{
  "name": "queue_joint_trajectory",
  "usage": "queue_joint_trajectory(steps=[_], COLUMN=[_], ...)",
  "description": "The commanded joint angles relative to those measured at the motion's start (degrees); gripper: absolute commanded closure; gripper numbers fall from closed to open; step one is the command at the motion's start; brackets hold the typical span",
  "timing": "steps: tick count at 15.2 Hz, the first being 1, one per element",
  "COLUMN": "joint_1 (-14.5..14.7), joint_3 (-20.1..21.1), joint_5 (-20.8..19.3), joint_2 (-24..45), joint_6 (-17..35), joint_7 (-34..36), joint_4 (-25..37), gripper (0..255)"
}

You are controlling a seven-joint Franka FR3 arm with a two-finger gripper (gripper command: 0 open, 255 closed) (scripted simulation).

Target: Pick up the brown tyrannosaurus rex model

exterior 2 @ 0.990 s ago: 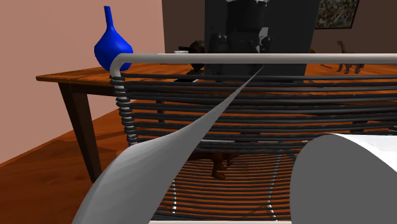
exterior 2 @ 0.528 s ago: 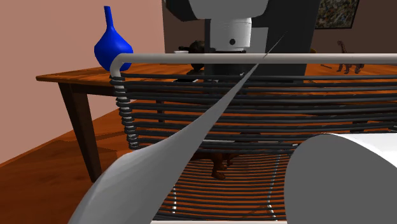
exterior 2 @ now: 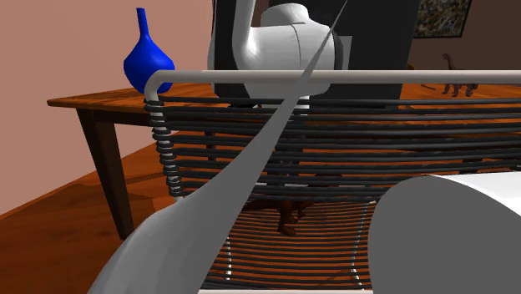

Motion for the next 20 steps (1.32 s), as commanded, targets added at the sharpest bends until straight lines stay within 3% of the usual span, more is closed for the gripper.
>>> queue_joint_trajectory(steps=[1,6,8,9,17,18,20], joint_1=[-0.01,-1.55,-2.94,-2.84,-2.50,-3.40,-4.01], joint_3=[-0.07,1.24,2.76,2.92,3.31,3.26,4.07], joint_5=[-0.59,-0.98,-0.31,-0.28,-0.05,-0.09,0.78], joint_2=[1.51,6.31,6.31,6.18,5.68,6.31,4.51], joint_6=[2.68,8.58,8.62,8.00,6.63,8.64,6.56], joint_7=[-0.62,-0.12,-0.59,-0.38,0.11,-0.75,-1.46], joint_4=[-0.99,-2.08,-2.10,-1.62,-0.73,-2.10,-1.79], gripper=[0,0,0,255,255,255,255])
